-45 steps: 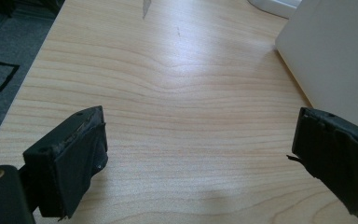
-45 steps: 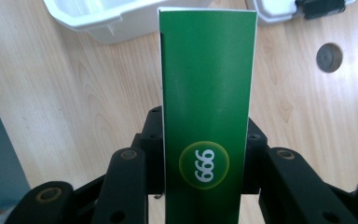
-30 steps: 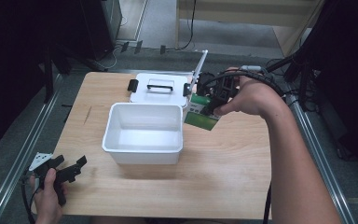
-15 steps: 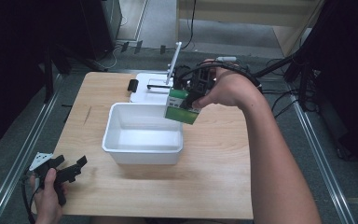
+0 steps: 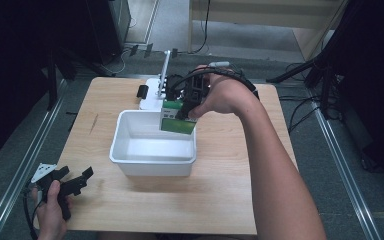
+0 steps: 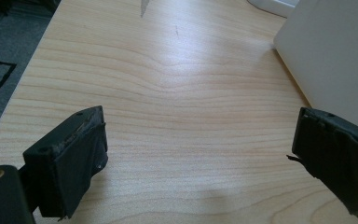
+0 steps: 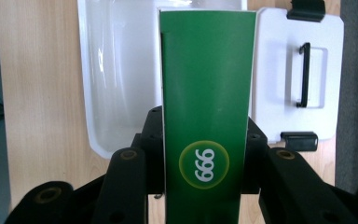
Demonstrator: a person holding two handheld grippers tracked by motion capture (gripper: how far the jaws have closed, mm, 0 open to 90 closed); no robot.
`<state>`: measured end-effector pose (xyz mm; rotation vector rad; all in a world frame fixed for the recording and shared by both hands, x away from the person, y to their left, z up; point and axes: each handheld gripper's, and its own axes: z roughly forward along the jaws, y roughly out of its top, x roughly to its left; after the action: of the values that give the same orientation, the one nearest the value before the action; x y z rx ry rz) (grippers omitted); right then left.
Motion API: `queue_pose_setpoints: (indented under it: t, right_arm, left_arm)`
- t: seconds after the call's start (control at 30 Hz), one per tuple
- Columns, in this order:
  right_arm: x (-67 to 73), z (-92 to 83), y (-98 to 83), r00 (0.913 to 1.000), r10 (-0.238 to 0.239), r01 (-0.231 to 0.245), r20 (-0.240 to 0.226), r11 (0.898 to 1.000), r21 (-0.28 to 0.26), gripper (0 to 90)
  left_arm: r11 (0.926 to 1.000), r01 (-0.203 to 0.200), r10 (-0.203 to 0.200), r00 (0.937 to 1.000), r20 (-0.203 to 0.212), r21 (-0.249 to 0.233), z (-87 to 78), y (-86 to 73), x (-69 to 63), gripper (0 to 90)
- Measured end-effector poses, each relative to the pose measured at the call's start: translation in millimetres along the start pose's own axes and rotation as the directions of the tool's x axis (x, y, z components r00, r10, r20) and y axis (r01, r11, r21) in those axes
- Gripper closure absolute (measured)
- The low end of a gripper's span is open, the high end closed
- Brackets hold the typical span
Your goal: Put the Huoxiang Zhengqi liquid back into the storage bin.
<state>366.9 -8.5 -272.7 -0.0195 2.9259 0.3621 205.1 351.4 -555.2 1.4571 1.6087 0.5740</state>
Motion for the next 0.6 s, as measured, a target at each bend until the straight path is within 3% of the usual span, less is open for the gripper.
queue_pose_setpoints:
  t: [0.07,0.53,0.6]
  right_arm:
    - [-0.3,6.6,3.7,0.9995,-0.03,0.03,-0.008,1.0,0.002,64.4]
    - [-2.1,36.3,0.0,0.9997,-0.005,0.006,-0.023,0.998,0.055,64.2]
    - [-1.7,41.1,0.6,0.9997,-0.021,0.022,-0.015,0.997,0.068,64.1]
  left_arm:
    - [1.0,0.001,-0.001,1.0,0.0,0.0,0.0,0.0,0.0,4.0]
    - [1.0,0.006,-0.006,1.0,-0.001,-0.003,0.4,0.0,0.0,4.0]
    - [1.0,0.004,-0.004,1.0,-0.001,-0.001,0.3,0.1,0.0,4.0]
